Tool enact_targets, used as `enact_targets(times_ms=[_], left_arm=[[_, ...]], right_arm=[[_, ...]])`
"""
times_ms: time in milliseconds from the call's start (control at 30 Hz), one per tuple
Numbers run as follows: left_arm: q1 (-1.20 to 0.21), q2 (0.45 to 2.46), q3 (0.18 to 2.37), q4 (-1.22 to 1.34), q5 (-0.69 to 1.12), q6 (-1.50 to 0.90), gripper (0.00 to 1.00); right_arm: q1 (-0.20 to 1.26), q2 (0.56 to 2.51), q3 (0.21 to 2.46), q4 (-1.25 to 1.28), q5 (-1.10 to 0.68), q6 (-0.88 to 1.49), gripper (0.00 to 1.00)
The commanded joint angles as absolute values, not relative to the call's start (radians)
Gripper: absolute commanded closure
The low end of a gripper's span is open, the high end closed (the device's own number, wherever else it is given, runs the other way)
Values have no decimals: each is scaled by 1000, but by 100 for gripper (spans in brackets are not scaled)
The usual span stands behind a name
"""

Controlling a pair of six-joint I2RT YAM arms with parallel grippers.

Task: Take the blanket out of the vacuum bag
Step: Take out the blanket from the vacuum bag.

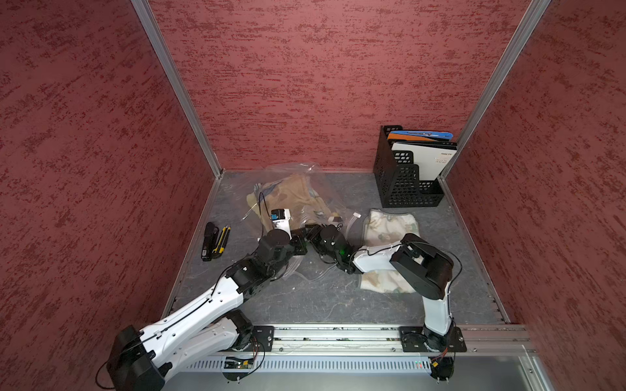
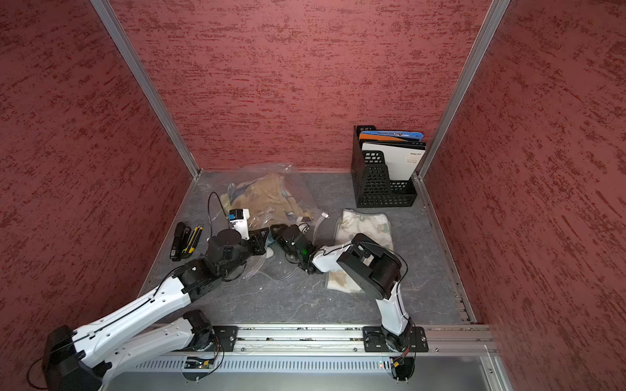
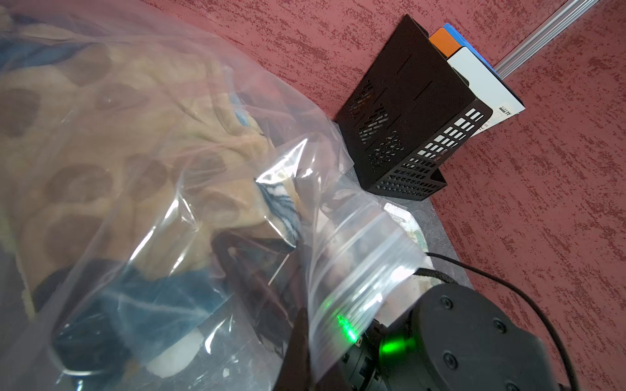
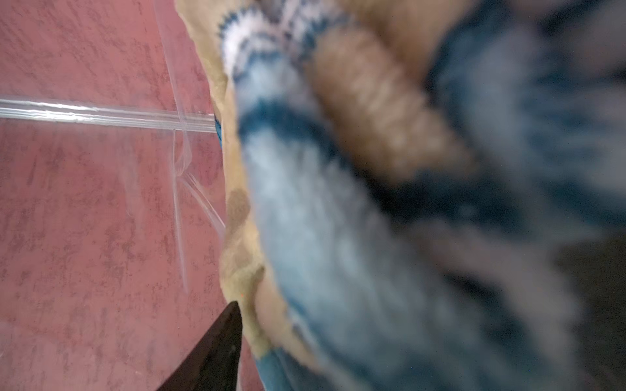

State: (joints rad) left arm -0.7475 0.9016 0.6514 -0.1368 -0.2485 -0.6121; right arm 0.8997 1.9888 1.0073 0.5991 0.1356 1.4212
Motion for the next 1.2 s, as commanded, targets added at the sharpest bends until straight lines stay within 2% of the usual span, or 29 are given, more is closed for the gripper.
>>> enact_targets(times_ms=[0, 233, 667, 867, 1000, 1167], left_arm=[[-750, 893, 667, -130, -266, -594, 100], [-748, 899, 670, -129, -264, -594, 100], [-748, 919, 670, -108, -265, -602, 100], [-747, 884, 659, -100, -282, -597, 100], [-747, 859, 655, -100, -290, -583, 100], [-748, 860, 649, -90, -285, -584, 100]], right_arm=[[902, 1996, 1014, 651, 104, 1395, 44], [901, 1962, 991, 723, 25, 1413, 49], [896, 1903, 1016, 706, 34, 1324, 52], [871, 1937, 1050, 709, 10, 1335, 53], [871, 1951, 1048, 682, 20, 1354, 43], [872, 1948, 1035, 645, 30, 1356, 41]])
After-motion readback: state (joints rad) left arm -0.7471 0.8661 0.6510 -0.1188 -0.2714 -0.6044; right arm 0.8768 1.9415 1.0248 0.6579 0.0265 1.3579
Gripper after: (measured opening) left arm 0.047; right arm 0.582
